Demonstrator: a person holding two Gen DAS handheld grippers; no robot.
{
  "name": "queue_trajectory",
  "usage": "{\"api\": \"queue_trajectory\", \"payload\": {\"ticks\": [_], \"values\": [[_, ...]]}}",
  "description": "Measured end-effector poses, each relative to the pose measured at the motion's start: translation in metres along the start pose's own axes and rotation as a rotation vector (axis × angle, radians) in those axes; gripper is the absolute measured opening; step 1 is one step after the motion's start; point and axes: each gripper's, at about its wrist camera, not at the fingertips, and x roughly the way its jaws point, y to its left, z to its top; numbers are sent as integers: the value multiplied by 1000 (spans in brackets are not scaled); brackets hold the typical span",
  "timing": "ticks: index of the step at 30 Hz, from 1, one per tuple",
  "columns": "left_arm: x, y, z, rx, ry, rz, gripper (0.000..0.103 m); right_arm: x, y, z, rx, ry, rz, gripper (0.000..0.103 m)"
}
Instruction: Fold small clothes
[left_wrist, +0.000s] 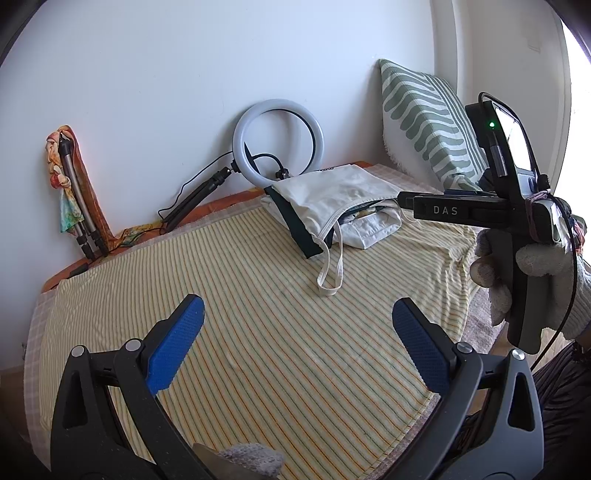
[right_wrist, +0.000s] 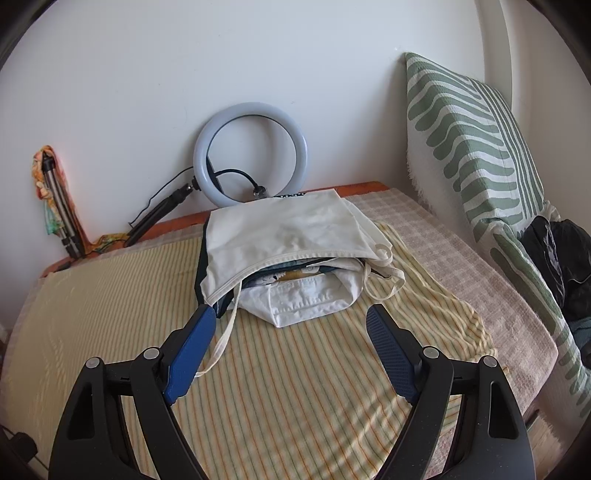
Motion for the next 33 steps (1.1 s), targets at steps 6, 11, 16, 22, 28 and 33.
{"api": "queue_trajectory", "payload": {"ticks": [6,11,16,22,28,33], "values": [[0,0,0,1,0,0,103,0,1,-1,3,1,0,84],[1,0,0,11,-2,-6,103,2,0,-1,5,7,3,84],[0,-1,-1,9,-1,-3,103,4,-1,-2,13,15,7,84],[0,0,0,13,-3,-6,103,5,-2,-2,21,20,12,84],[-1,-1,0,8,-6,-2,103,5,-2,-1,19,22,12,84],[-1,-1,1,17,-10,-5,103,6,-1,-2,20,25,13,84]]}}
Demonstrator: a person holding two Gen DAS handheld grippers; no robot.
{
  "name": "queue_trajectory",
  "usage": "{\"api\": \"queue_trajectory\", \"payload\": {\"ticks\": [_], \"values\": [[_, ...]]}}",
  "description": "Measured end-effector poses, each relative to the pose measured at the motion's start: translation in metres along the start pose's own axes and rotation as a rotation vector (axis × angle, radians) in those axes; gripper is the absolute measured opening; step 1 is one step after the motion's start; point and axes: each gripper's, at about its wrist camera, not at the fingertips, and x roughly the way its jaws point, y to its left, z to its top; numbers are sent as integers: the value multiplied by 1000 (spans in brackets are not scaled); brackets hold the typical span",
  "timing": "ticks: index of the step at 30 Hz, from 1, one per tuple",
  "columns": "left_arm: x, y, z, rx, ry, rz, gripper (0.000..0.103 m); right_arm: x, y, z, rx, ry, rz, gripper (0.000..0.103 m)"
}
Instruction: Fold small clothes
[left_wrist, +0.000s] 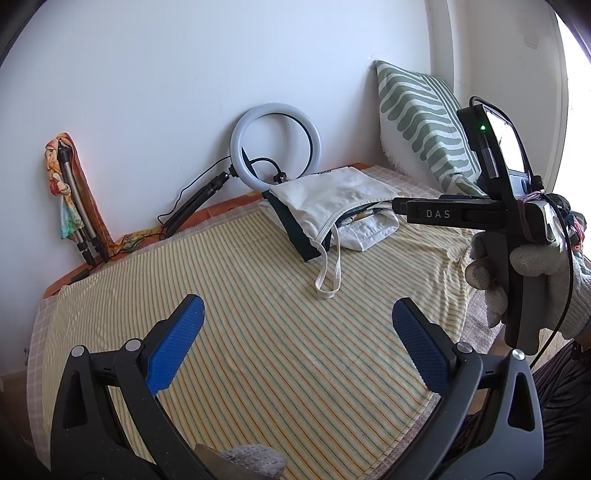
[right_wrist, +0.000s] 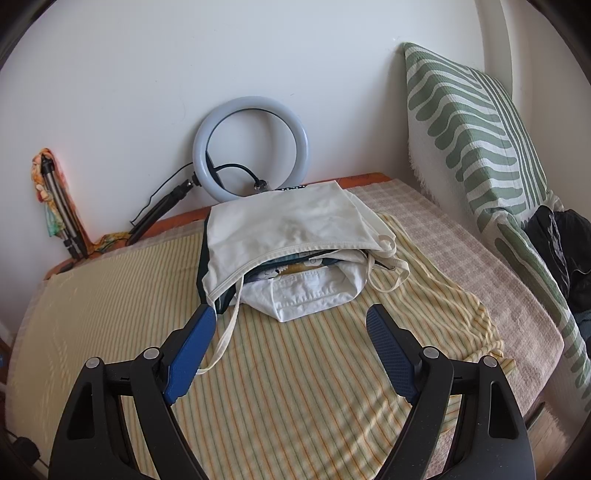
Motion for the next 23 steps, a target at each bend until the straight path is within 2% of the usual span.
{"api": "queue_trajectory", "payload": {"ticks": [16,23], "values": [[0,1,2,-3,12,-4,103,0,1,-2,2,6,-3,84],[-6,2,3,17,-15,9,103,1,2,-4,2,10,0,84]]}}
